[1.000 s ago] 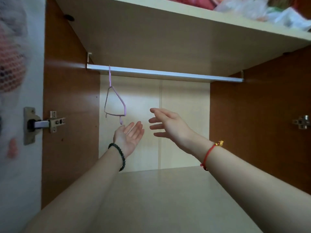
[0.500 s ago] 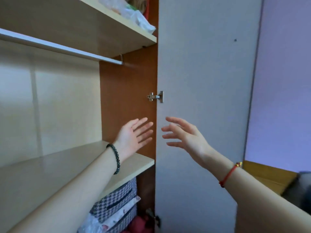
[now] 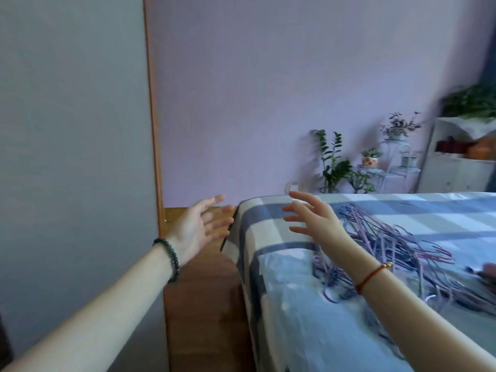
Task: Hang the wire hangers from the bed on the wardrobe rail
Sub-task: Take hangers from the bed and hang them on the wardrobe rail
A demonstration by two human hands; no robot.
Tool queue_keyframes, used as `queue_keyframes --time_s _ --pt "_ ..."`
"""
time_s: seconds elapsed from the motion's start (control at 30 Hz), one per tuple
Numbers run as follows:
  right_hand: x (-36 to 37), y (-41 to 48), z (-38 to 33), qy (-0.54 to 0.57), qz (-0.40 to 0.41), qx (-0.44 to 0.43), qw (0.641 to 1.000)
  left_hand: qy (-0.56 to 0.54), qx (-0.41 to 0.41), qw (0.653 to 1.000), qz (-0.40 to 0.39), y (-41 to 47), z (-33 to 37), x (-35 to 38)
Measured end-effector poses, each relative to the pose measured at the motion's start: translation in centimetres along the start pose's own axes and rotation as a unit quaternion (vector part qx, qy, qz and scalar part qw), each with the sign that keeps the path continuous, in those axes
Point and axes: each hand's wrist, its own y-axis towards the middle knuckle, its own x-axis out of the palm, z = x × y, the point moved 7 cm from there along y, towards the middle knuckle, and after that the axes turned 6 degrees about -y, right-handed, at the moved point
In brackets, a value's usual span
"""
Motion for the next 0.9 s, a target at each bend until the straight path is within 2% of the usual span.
queue_keyframes --time_s 0.17,0.37,0.6,0.9 --pt "-10.9 -2.9 6.0 -0.072 0.142 0.064 0.985 0.004 -0.075 0.995 -0.063 1.6 -8.6 7.4" --pt "-19.7 -6.8 11.6 -0.157 0.29 0.132 0.935 -0.005 -0.158 0.98 -0.122 1.7 -16.9 14.7" --pt "-21.6 -9.1 19.3 -0.225 0.338 0.235 0.883 0.014 -0.212 0.964 -0.161 1.5 -24.3 20.2" --pt "-22.4 -8.3 22.7 -0.248 0.354 0.262 0.863 0.146 -0.18 0.962 -0.146 4.3 -29.3 22.3"
